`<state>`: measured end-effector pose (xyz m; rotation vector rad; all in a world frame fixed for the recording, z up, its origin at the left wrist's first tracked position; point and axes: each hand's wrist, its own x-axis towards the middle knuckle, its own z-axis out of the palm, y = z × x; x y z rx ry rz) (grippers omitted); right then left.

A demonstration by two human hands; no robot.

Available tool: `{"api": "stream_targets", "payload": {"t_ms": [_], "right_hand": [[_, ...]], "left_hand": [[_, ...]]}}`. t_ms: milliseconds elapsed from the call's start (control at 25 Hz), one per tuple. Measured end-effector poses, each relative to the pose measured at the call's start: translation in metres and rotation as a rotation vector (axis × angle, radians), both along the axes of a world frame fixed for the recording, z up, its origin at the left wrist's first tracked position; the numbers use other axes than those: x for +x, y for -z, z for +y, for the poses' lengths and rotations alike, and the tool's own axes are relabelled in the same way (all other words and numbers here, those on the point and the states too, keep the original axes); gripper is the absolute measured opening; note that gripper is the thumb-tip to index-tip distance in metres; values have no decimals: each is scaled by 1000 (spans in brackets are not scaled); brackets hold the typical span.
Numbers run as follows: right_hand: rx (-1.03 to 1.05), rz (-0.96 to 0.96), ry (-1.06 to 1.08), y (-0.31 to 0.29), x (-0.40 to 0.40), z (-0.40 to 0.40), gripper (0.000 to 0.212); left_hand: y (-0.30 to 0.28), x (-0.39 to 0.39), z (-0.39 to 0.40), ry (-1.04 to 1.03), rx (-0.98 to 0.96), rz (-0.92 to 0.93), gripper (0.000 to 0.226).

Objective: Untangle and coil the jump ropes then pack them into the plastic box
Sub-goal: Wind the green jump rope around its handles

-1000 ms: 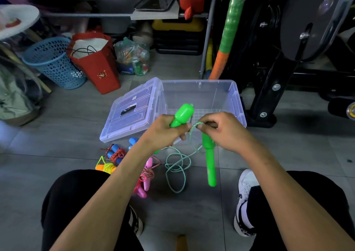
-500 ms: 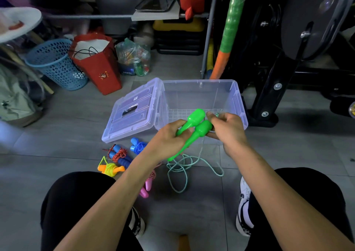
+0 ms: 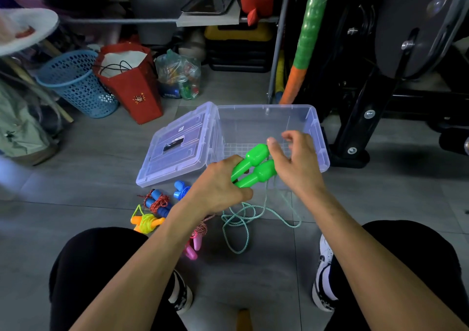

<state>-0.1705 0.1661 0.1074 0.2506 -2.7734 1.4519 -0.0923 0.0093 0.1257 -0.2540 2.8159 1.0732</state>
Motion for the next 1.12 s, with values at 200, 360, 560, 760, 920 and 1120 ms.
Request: {"api": "stream_targets", "payload": {"t_ms": [200, 360, 560, 760, 920, 1120], "right_hand": [[-90, -130, -300, -5, 7, -5, 48], [23, -74, -185, -5, 6, -8, 56], [-42, -247, -125, -16, 10, -11, 47], [-119, -303, -316, -28, 10, 8, 62], [-294, -209, -446, -35, 12, 23, 59], [-301, -133, -491, -37, 9, 30, 36]], "left_hand": [[-12, 6, -3, 93, 68, -50, 29], [-4, 13, 7, 21, -209, 17, 31], [-5, 10, 7, -31, -480, 7, 22], [-20, 10, -24, 126, 407, -450, 23], [-32, 21, -35, 244, 677, -559, 26], [-41, 29, -34, 342, 647, -598, 33]]}}
